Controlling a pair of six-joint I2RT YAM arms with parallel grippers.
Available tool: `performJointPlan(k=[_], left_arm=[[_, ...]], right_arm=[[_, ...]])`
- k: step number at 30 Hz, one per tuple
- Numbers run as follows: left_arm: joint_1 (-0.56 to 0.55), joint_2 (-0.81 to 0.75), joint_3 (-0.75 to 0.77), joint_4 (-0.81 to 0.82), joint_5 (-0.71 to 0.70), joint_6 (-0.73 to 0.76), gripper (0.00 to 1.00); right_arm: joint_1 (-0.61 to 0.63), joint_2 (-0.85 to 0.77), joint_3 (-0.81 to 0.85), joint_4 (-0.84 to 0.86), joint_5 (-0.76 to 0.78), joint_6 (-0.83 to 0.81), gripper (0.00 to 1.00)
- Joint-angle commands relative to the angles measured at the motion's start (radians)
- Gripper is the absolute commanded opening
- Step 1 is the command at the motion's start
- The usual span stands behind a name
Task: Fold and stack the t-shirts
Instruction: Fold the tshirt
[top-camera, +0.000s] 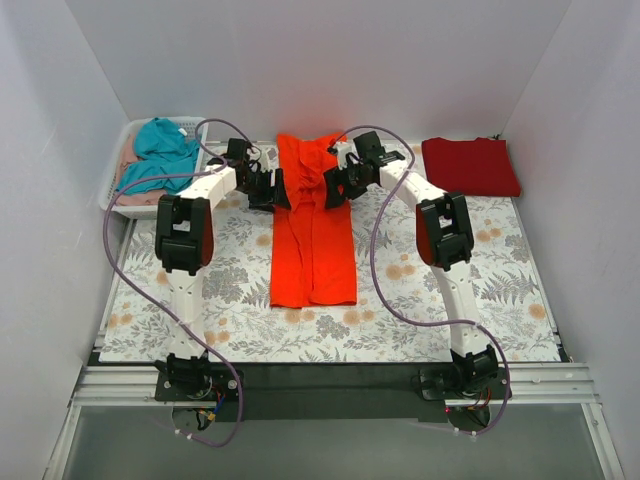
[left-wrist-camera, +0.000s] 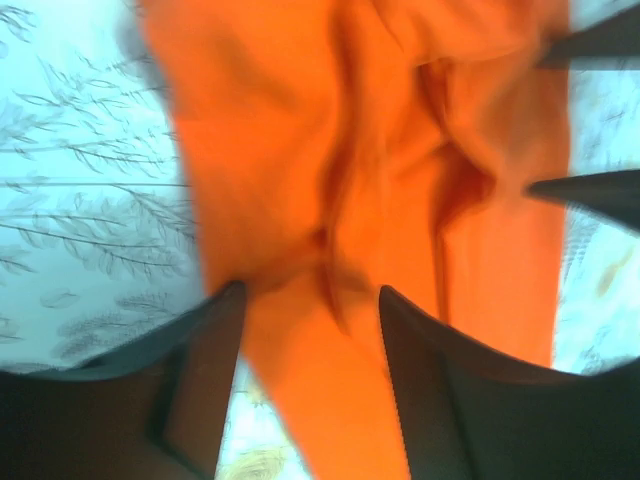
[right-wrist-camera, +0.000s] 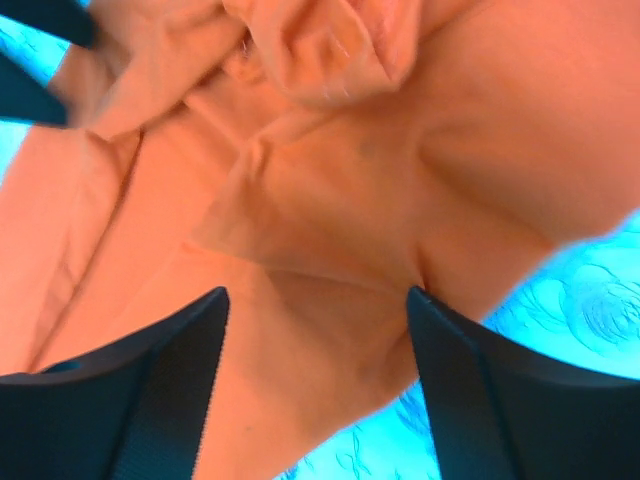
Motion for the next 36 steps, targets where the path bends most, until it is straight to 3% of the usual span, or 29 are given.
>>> performJointPlan(k=[1, 3, 5, 9, 12, 14, 17, 19, 23, 29, 31, 32, 36], left_arm=[[0.01, -0.204, -0.088, -0.008, 0.039, 0.108, 0.65], [0.013, -0.308, -0.149, 0.041, 0.047, 0.117, 0.82], [0.02, -0.442, -0.212, 0.045, 0.062, 0.155, 0.87], [0.03, -0.667, -0.328, 0.061, 0.108, 0.243, 0.87], [0.028, -0.891, -0.497, 0.176, 0.143, 0.291, 0.88], [0.025, -0.988, -0.629, 0.254, 0.159, 0.323, 0.95], [0.017, -1.142, -0.735, 0.231, 0.191, 0.433, 0.95], [0.016, -1.201, -0.832, 0.177, 0.193, 0.551, 0.89], [0.014, -1.294, -1.02, 0.08, 0.197, 0.721, 0.77], [-0.051, -1.403, -1.283, 0.086, 0.203, 0.904, 0.66], [-0.068, -1.387, -1.312, 0.129, 0.154, 0.855, 0.6], [-0.079, -1.352, -1.306, 0.169, 0.142, 0.782, 0.57], [-0.081, -1.21, -1.219, 0.337, 0.082, 0.485, 0.49]], right_arm=[[-0.019, -0.199, -0.049, -0.027, 0.093, -0.072, 0.82], [-0.019, -0.284, -0.104, -0.027, 0.096, -0.109, 0.87], [-0.021, -0.402, -0.185, -0.031, 0.103, -0.135, 0.9], [-0.019, -0.598, -0.308, -0.042, 0.138, -0.228, 0.95], [-0.019, -0.73, -0.383, -0.036, 0.164, -0.267, 0.97], [-0.018, -0.795, -0.414, -0.048, 0.159, -0.288, 0.98], [-0.015, -0.869, -0.509, -0.134, 0.057, -0.379, 0.98], [0.046, -0.937, -0.66, -0.153, 0.02, -0.428, 0.98], [0.223, -1.027, -0.933, -0.114, 0.193, -0.554, 0.88], [0.306, -0.992, -1.06, -0.045, 0.166, -0.537, 0.65], [0.324, -0.956, -1.064, -0.005, 0.167, -0.509, 0.57], [0.325, -0.939, -1.055, 0.007, 0.164, -0.496, 0.48], [0.326, -0.844, -1.02, 0.067, 0.143, -0.408, 0.38]])
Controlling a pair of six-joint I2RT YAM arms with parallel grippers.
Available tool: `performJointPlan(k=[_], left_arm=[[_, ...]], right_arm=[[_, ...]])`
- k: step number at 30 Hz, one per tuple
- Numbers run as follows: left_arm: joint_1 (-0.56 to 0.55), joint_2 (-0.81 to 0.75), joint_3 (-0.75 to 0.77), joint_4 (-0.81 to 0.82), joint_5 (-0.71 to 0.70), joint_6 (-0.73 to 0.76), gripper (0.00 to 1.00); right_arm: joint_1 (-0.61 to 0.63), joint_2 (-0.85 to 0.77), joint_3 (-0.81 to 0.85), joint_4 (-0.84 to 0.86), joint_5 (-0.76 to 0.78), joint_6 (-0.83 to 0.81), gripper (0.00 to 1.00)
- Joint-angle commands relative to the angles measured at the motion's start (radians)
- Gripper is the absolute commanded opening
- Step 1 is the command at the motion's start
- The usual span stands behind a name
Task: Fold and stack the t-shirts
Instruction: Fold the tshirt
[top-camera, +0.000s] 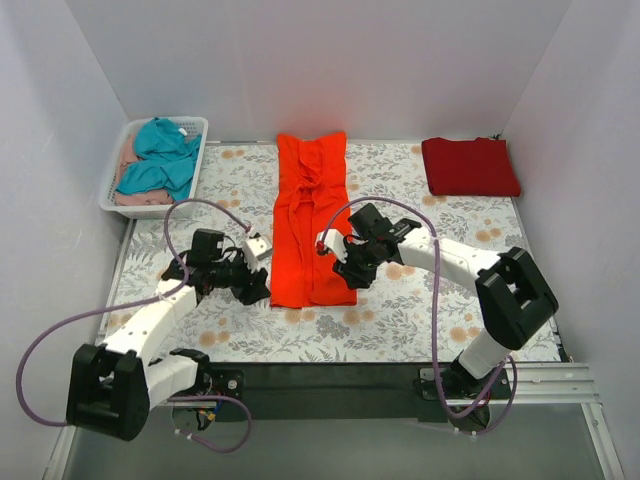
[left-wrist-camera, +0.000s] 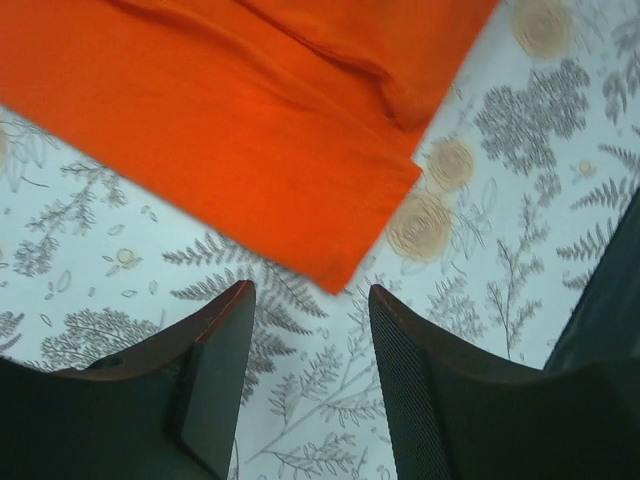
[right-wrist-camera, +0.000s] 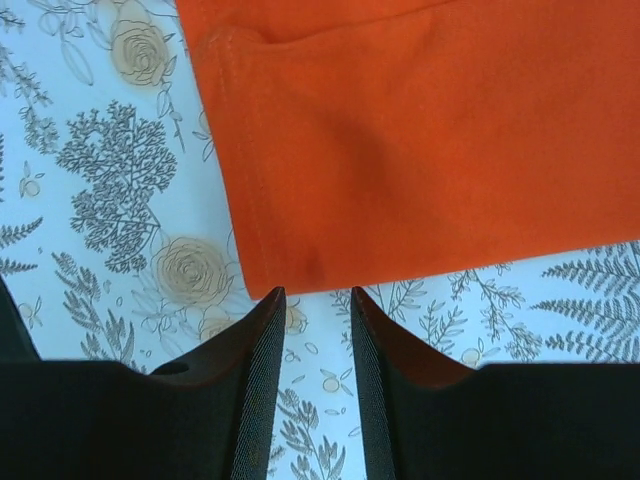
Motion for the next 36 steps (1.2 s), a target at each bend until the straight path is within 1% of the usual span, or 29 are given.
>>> performJointPlan(k=[1, 2, 3, 4, 5, 6, 7, 8, 9, 10, 11, 12, 13, 15, 16, 19, 23, 26, 36], left_arm=[[-0.001, 0.111, 0.11, 0.193, -0.069, -0.242, 0.47], [-0.001, 0.214, 0.182, 0.231, -0.09, -0.288, 0.47], [-0.001, 0.269, 0.236, 0.24, -0.109, -0.382, 0.45], [0.002, 0.333, 0.289, 0.239, -0.132, -0.421, 0.44], [0.005, 0.387, 0.407, 0.233, -0.126, -0.463, 0.44], [0.009, 0.492, 0.461, 0.225, -0.103, -0.519, 0.44], [0.011, 0.536, 0.509, 0.219, -0.054, -0.555, 0.44], [0.011, 0.576, 0.562, 0.225, -0.046, -0.592, 0.49], [0.011, 0.656, 0.639, 0.23, -0.04, -0.622, 0.51], [0.011, 0.694, 0.687, 0.231, -0.037, -0.682, 0.54], [0.011, 0.735, 0.724, 0.23, -0.063, -0.704, 0.55], [0.014, 0.766, 0.791, 0.231, -0.072, -0.724, 0.59], [0.018, 0.824, 0.819, 0.234, -0.071, -0.745, 0.6], [0.023, 0.875, 0.898, 0.234, -0.097, -0.781, 0.61], [0.026, 0.922, 0.919, 0.228, -0.1, -0.811, 0.61], [0.028, 0.972, 0.983, 0.225, -0.095, -0.83, 0.64], [0.028, 1.041, 1.016, 0.214, -0.127, -0.845, 0.64], [0.028, 1.061, 1.019, 0.213, -0.164, -0.844, 0.64], [0.026, 1.12, 1.031, 0.196, -0.155, -0.848, 0.64]], right_arm=[[0.008, 0.058, 0.041, 0.099, -0.022, 0.096, 0.38], [0.008, 0.067, 0.046, 0.12, -0.027, 0.112, 0.38], [0.008, 0.091, 0.049, 0.126, -0.027, 0.124, 0.37], [0.006, 0.105, 0.052, 0.13, -0.025, 0.147, 0.37], [0.008, 0.12, 0.055, 0.13, -0.028, 0.155, 0.36], [0.008, 0.142, 0.052, 0.128, -0.03, 0.164, 0.36], [0.006, 0.15, 0.045, 0.13, -0.033, 0.17, 0.35], [0.008, 0.157, 0.04, 0.137, -0.044, 0.185, 0.35], [0.008, 0.17, 0.029, 0.14, -0.053, 0.196, 0.35], [0.008, 0.176, 0.028, 0.142, -0.058, 0.204, 0.35], [0.008, 0.18, 0.026, 0.142, -0.067, 0.219, 0.35], [0.008, 0.182, 0.025, 0.142, -0.07, 0.224, 0.35], [0.008, 0.183, 0.02, 0.143, -0.07, 0.227, 0.35], [0.008, 0.174, 0.017, 0.142, -0.07, 0.228, 0.34], [0.006, 0.171, 0.014, 0.139, -0.067, 0.228, 0.35], [0.008, 0.156, 0.006, 0.139, -0.065, 0.227, 0.35], [0.008, 0.147, -0.006, 0.136, -0.073, 0.231, 0.36], [0.008, 0.147, -0.006, 0.128, -0.079, 0.23, 0.36], [0.008, 0.157, -0.008, 0.123, -0.085, 0.23, 0.36]])
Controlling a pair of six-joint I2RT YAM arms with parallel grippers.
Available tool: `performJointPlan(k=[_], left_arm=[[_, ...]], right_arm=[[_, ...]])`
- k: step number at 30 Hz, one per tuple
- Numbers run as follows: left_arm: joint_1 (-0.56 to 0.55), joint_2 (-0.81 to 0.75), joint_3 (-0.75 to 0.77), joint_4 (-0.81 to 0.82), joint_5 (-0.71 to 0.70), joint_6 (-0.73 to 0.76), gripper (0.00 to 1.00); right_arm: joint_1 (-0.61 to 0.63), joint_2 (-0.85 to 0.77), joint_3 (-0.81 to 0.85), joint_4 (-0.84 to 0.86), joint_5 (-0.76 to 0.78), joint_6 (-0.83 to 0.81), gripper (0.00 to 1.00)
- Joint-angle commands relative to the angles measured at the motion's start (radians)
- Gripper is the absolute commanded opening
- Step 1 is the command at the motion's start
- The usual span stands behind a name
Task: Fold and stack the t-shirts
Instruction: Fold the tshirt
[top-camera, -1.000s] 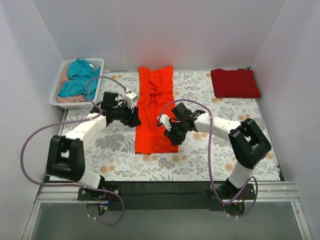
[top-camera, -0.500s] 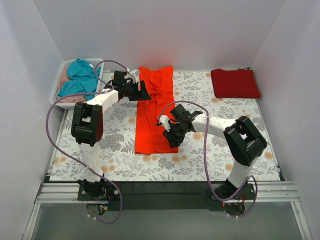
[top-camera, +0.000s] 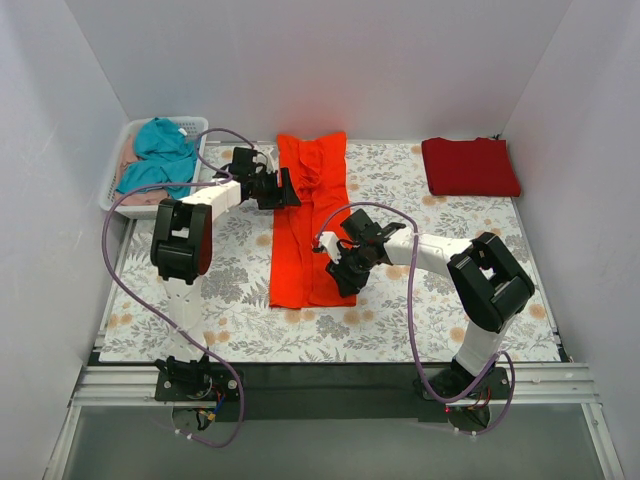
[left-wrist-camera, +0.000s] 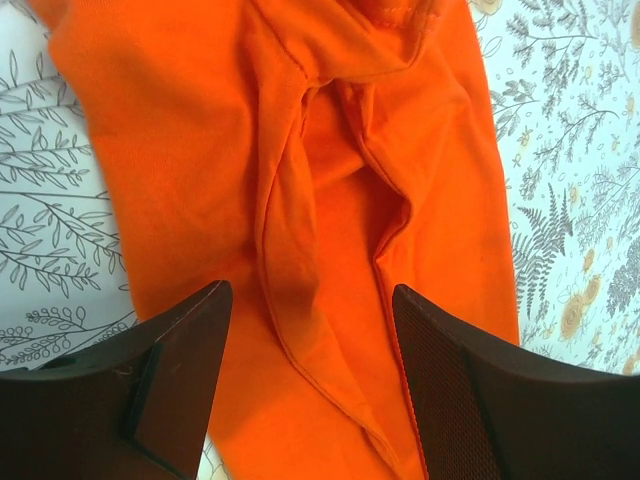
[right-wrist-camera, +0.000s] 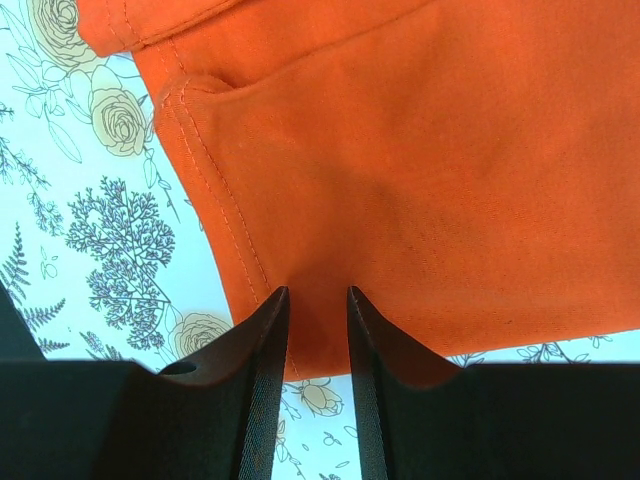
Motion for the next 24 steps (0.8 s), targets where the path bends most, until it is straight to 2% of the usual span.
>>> performJointPlan(k=[1, 15, 24], left_arm=[[0.001, 0.006, 0.03, -0.008, -0.001, -0.012, 0.64], [-0.028, 0.041, 0.082, -0.007, 0.044, -0.027, 0.64], [-0.042, 0.058, 0.105, -0.008, 0.024, -0.032, 0.64]], right_arm=[[0.004, -0.021, -0.007, -0.006, -0.021, 0.009, 0.36], [0.004, -0.017, -0.019, -0.012, -0.024, 0.007, 0.36], [0.003, -0.015, -0.018, -0.017, -0.03, 0.007, 0.36]])
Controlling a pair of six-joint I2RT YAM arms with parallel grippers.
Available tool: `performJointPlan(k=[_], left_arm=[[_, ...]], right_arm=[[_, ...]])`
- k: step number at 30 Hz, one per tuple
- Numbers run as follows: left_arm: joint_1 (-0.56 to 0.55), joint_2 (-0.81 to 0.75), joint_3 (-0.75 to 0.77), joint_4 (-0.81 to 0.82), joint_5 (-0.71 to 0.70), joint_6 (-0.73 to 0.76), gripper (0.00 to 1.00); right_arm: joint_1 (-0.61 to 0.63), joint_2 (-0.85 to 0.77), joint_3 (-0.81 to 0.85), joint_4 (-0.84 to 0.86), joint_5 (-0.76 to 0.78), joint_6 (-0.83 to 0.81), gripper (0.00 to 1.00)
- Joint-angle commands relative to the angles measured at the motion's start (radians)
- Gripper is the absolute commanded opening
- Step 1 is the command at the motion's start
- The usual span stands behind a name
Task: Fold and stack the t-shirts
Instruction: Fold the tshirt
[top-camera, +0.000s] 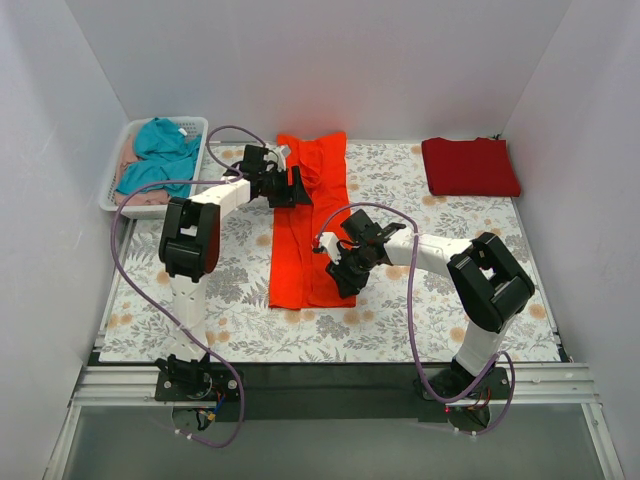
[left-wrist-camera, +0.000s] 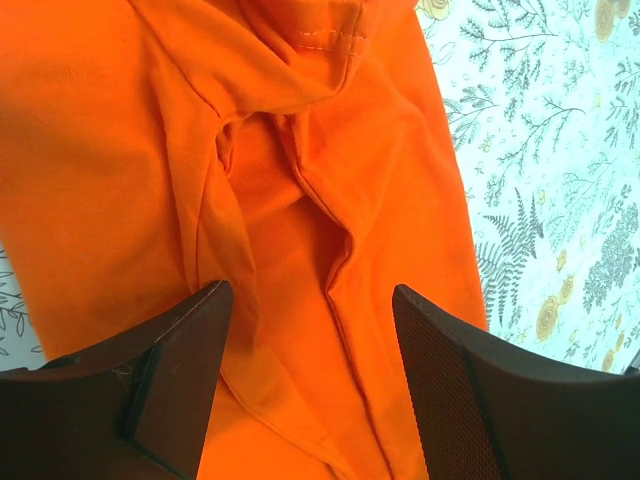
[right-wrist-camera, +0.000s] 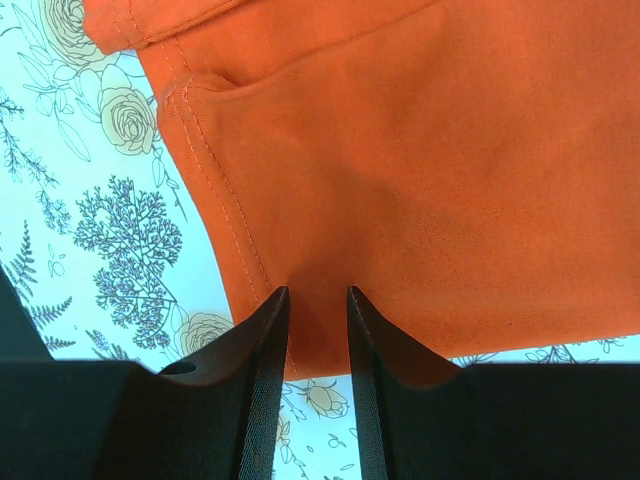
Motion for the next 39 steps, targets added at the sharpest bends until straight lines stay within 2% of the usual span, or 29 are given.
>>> performJointPlan(k=[1, 23, 32, 39], left_arm=[[-0.001, 0.004, 0.033, 0.0, 0.005, 0.001, 0.64], [0.016, -0.045, 0.002, -0.003, -0.107, 0.001, 0.64], [0.008, -0.007, 0.037, -0.012, -0.041, -0.008, 0.64], [-0.033, -0.036, 0.034, 0.008, -0.012, 0.007, 0.62]], right_arm=[[0.003, -0.015, -0.015, -0.018, -0.015, 0.007, 0.36], [0.004, 0.022, 0.005, -0.035, -0.045, 0.011, 0.36], [0.004, 0.025, 0.004, -0.04, -0.046, 0.011, 0.36], [0.003, 0.031, 0.002, -0.038, -0.048, 0.011, 0.36]])
